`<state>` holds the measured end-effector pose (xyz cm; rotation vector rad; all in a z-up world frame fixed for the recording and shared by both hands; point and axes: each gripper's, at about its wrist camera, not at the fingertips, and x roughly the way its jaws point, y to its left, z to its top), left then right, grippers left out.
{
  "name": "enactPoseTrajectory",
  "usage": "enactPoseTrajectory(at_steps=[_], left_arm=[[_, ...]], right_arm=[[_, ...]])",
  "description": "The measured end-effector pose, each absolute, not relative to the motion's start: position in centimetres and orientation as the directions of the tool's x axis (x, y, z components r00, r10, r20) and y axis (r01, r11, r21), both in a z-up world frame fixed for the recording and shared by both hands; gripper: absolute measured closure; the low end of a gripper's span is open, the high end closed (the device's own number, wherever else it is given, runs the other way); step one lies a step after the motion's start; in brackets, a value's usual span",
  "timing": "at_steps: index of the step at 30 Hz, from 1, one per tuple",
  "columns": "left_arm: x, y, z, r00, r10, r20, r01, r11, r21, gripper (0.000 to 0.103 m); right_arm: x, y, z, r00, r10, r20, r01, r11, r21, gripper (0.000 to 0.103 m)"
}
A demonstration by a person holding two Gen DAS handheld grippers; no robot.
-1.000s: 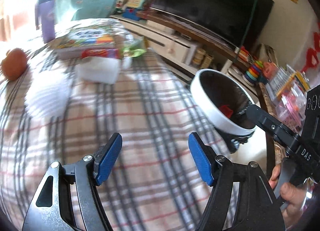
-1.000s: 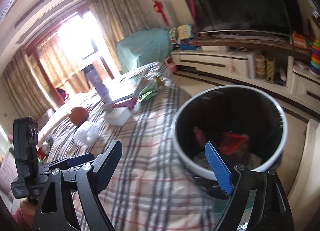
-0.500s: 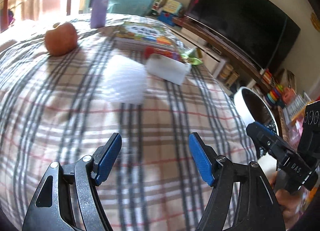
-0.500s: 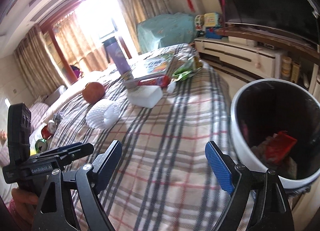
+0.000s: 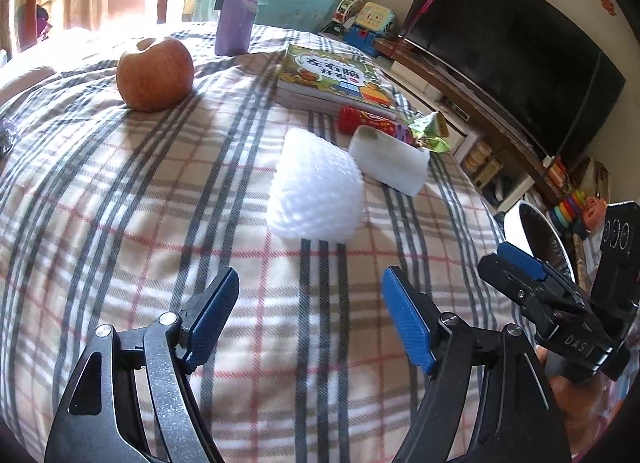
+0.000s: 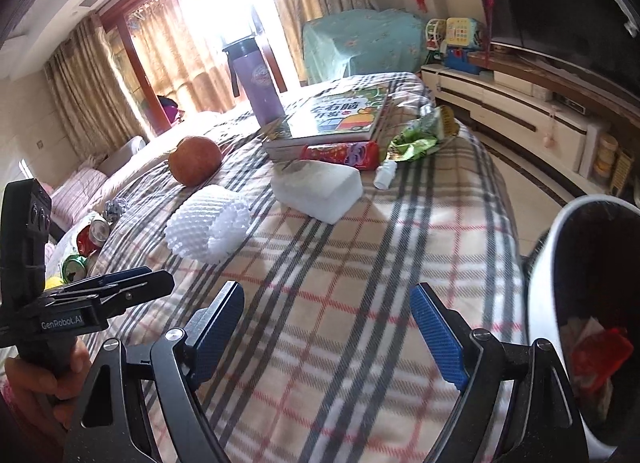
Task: Collect trash
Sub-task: 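Move both tools back over the bed toward the foam net and sponge, then grasp the white foam fruit net with the left tool while the right tool grasps the white sponge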
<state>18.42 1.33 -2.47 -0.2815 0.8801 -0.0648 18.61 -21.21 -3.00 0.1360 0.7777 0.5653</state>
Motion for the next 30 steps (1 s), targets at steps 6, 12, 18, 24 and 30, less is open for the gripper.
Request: enactPoseTrajectory(at_steps=[6,12,18,24,30], left_arm=[[20.1,1.6,-2.2,0.637,-0.169,-0.752,-0.054,0.963,-0.262,0.027],[21.7,1.6,-2.2,0.643,-0.155,-0.75,-0.05,0.969,-0.243,0.027],[22.8,2.3,-3.0,0.638,-0.142,-0.757,-0.063,0.97,-0.235,0.027],[23.2,2.8,-3.7,0.637,-0.163,-0.754,-0.047,0.967,-0.249,0.036],[23.0,2.3,-3.6,0.637,-0.182,-0.749,-0.004,0.971,-0.24,0.059]], right_arm=[[20.8,-19.6,-3.3,0.549,0.54,-0.638,-0.475,0.83,0.293,0.016],[23.4,-18.0,-3.3,0.526,0.549,-0.65,-0.518,0.813,0.267,0.016],[25.4,-16.2,-4.1,0.508,0.526,-0.682,-0.546,0.809,0.218,0.016],[26.9,-15.1,-4.2,0.511,0.515,-0.688,-0.562,0.806,0.186,0.018],[27.4,-14.9,-4.6,0.521,0.489,-0.699,-0.542,0.823,0.171,0.056]])
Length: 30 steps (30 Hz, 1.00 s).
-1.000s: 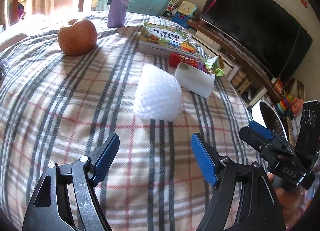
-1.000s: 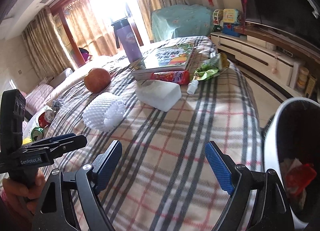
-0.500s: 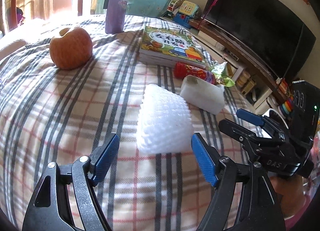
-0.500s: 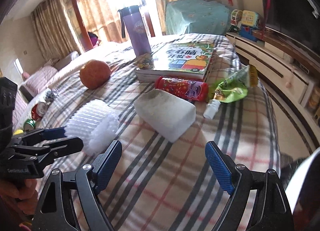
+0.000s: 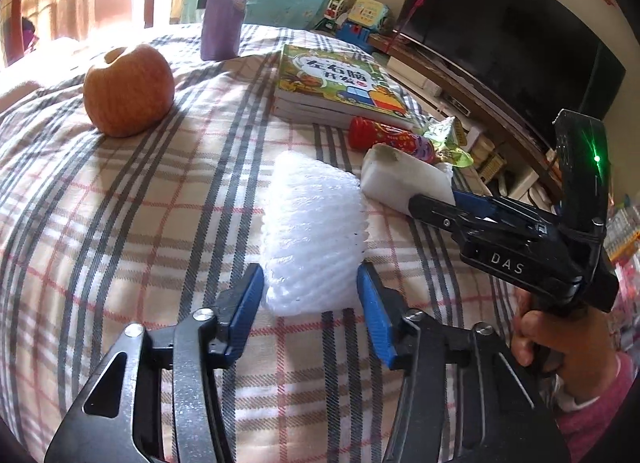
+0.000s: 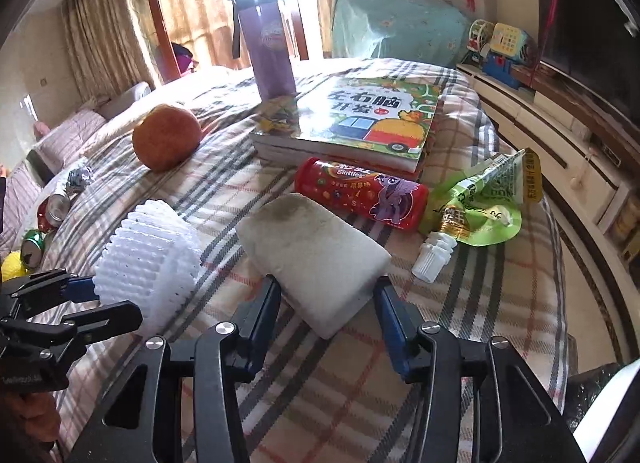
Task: Collect trash
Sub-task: 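Grasp the white foam fruit net with the left tool while the right tool grasps the white sponge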
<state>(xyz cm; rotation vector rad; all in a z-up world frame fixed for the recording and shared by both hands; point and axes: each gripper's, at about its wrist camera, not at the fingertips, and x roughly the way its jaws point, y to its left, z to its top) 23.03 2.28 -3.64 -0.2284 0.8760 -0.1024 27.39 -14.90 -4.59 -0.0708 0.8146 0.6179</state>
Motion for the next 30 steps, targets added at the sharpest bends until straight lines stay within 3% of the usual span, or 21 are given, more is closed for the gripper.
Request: enactPoseTrajectory(at_steps=[4,30], left_arm=[[22.6,1.9,-3.2,0.644,-0.185,-0.742,0.011,0.972,-0.233,0.066],[15.8,-4.0,-1.6,0.615,-0.352,-0.706,0.159,0.932,-0.326,0.068]], right_arm=[[25.8,-15.8,-4.1,0.543,0.49,-0.682,-0.521,0.834,0.184,0.058],[12.7,-24.5,-2.6,0.645,0.453,-0.616,-0.297,0.89,0.345,0.058]])
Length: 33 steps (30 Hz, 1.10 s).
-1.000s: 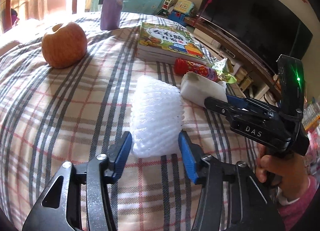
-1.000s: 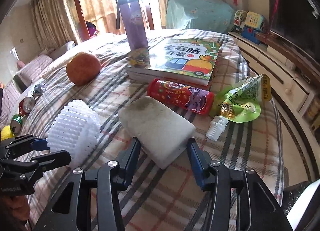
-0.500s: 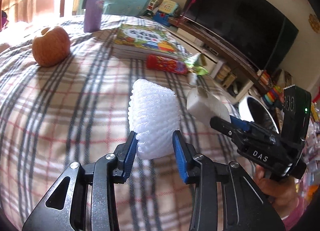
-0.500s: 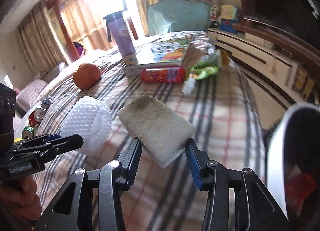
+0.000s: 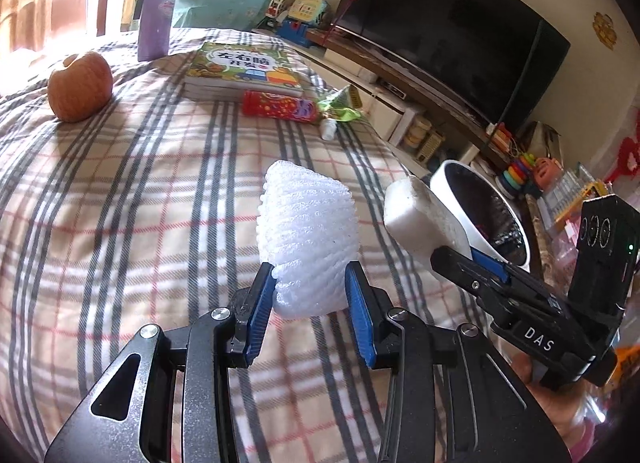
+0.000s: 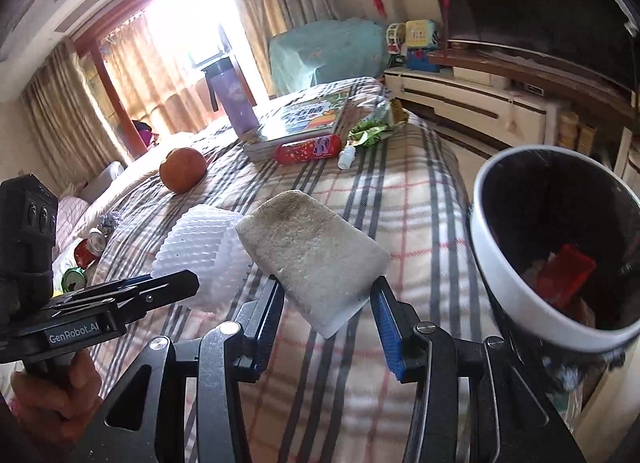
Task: Collect trash
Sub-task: 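Grasp the white foam fruit net with the left tool while the right tool grasps the white sponge, then carry the foam net and sponge over the trash bin with both tools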
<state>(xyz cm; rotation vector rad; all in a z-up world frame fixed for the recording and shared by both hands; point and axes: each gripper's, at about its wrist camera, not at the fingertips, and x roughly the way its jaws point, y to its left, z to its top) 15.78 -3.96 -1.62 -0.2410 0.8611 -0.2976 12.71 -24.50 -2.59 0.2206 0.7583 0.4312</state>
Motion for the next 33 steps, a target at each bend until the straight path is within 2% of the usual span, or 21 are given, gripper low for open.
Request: enactPoseTrajectory(at_steps=[33], left_arm=[[12.9,-10.1,-0.4,0.587,-0.397,-0.705,0.28,0.917,-0.283,0.068]], right_arm=[[7.8,-29.3,-2.3,0.705,0.416,-0.575,-0.207,0.895,0.395,0.057]])
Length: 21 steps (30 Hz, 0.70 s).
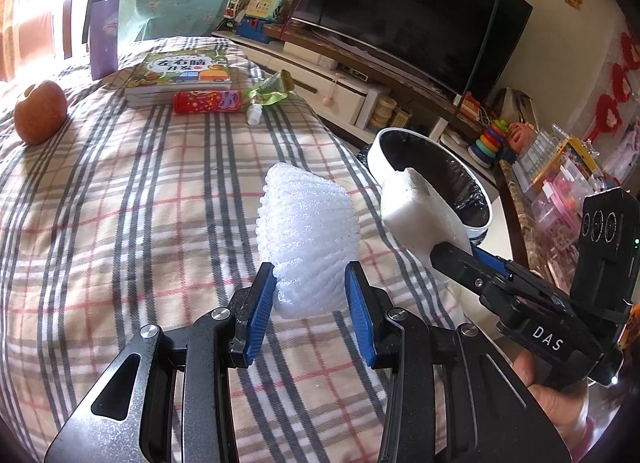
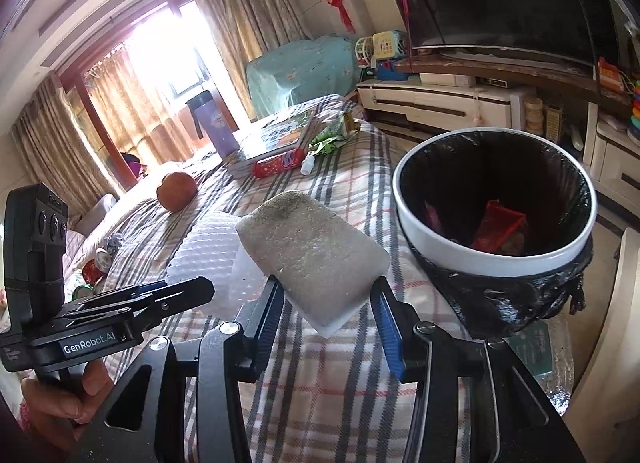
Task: Collect trash
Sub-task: 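Carry the foam net and sponge over the trash bin with both tools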
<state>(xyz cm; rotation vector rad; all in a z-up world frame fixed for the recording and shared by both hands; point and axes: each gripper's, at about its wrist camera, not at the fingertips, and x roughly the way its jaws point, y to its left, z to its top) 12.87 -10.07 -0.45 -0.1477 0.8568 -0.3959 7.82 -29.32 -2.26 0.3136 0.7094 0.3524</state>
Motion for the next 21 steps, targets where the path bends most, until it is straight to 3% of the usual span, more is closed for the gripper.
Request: enactPoseTrajectory(at_steps=[21], left_arm=[[13.1,-16.2,0.6,0.543,-0.452,-0.708,0.403,0.88,-0.253,0.068]], right_arm=[[6.7,-34.2,-2.5,0.744,0.338,-0.576,-0.097,0.908,0.408,0.057]])
